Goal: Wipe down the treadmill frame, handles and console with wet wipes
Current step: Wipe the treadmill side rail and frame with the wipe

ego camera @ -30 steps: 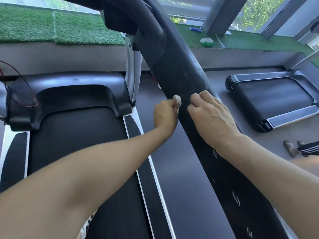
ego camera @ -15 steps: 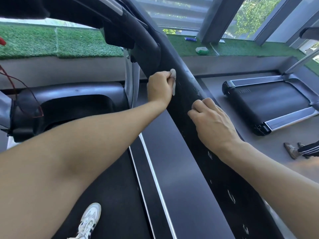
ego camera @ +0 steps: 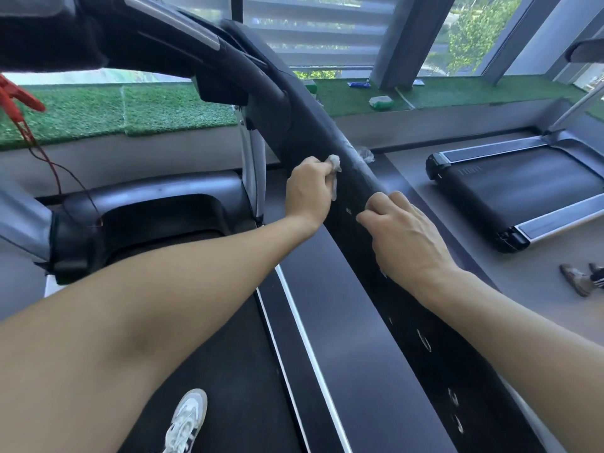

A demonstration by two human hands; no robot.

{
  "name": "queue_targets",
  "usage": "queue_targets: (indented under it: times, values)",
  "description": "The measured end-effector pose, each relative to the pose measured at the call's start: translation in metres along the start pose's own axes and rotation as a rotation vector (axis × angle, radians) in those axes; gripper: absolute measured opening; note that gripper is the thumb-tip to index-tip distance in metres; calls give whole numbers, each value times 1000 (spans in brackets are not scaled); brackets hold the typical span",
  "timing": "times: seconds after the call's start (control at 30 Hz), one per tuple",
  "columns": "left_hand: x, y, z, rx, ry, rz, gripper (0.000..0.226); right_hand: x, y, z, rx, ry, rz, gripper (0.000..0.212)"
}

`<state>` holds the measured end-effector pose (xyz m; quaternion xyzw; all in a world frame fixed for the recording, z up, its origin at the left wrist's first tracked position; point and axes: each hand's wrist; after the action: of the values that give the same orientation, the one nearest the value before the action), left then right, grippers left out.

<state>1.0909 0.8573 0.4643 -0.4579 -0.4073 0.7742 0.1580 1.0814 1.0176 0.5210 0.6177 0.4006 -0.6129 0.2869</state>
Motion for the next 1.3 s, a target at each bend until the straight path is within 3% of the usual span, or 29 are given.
queue_targets:
  times: [0.23,0.43,0.6,0.73,0.87,1.0,1.07,1.2,1.3]
  values:
    - [22,-20,-43,-48,45,-102,53,-11,-2,-30,5,88,29,30]
    - [30,-36,-68,-20,58,-128,38,-4,-5,-50,18,61,85,27]
    - [37,-41,-90,-2,133,-193,35,1,-6,-56,-44,-68,97,23]
    - [40,-36,-87,-47,160,-238,27,3,-4,-50,-42,-46,69,20]
    - [42,-18,-62,-145,113,-20,23,9,-6,-44,-24,-71,7,26]
    - [39,-5,-35,-282,78,1,21,16,-9,-40,-51,-95,-5,26]
    - [50,-11,-49,-291,96,-111,24,17,-10,-40,-48,-110,-8,26]
    - [69,-28,-89,-447,117,-642,35,19,-11,-43,-76,-148,27,22]
    - [68,-24,-84,-437,104,-698,26,20,-11,-42,-82,-156,7,24]
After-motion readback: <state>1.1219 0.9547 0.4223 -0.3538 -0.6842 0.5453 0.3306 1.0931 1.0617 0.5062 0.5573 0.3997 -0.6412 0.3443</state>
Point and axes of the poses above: each hand's wrist, its own z-axis towards the middle knuckle, its own x-axis out of the palm, y = z × x, and after that the axes turned 15 degrees about y, right-handed
